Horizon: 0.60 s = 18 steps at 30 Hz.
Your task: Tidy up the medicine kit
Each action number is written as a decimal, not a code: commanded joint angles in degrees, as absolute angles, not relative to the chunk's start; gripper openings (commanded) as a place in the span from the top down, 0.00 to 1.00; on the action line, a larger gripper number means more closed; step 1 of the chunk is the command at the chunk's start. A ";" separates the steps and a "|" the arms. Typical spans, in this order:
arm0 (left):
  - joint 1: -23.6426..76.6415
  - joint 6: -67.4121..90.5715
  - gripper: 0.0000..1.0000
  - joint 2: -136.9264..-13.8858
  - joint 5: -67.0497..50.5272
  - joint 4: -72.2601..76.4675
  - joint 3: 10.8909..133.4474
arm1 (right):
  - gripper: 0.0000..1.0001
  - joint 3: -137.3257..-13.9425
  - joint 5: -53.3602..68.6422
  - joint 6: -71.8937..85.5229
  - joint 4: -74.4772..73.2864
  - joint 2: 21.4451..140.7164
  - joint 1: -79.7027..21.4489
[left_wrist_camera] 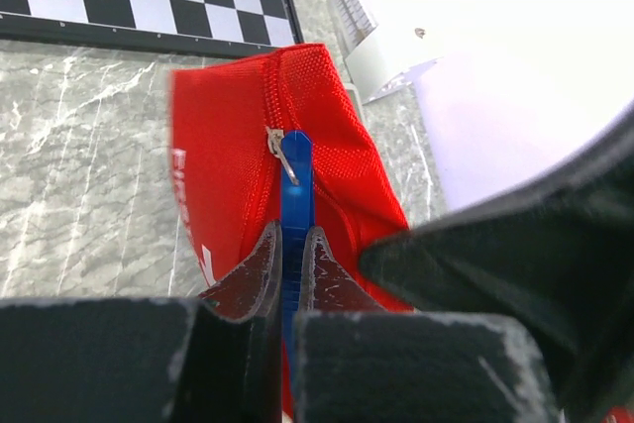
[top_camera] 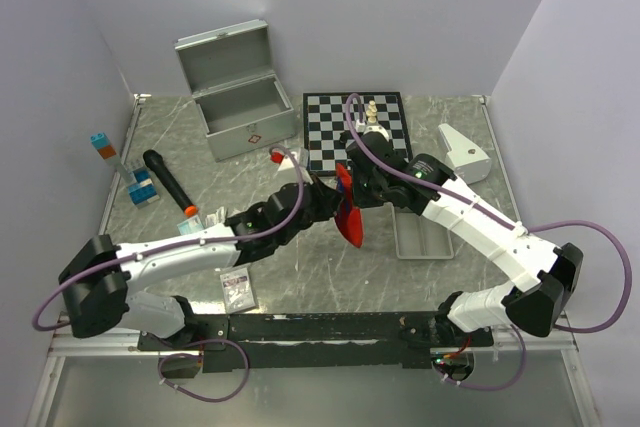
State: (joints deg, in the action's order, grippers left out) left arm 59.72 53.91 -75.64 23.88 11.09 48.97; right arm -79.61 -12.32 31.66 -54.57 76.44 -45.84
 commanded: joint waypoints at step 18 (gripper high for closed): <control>62.58 59.59 0.99 -76.11 25.75 6.77 52.73 | 1.00 -79.54 -10.46 33.75 -50.54 73.04 -42.45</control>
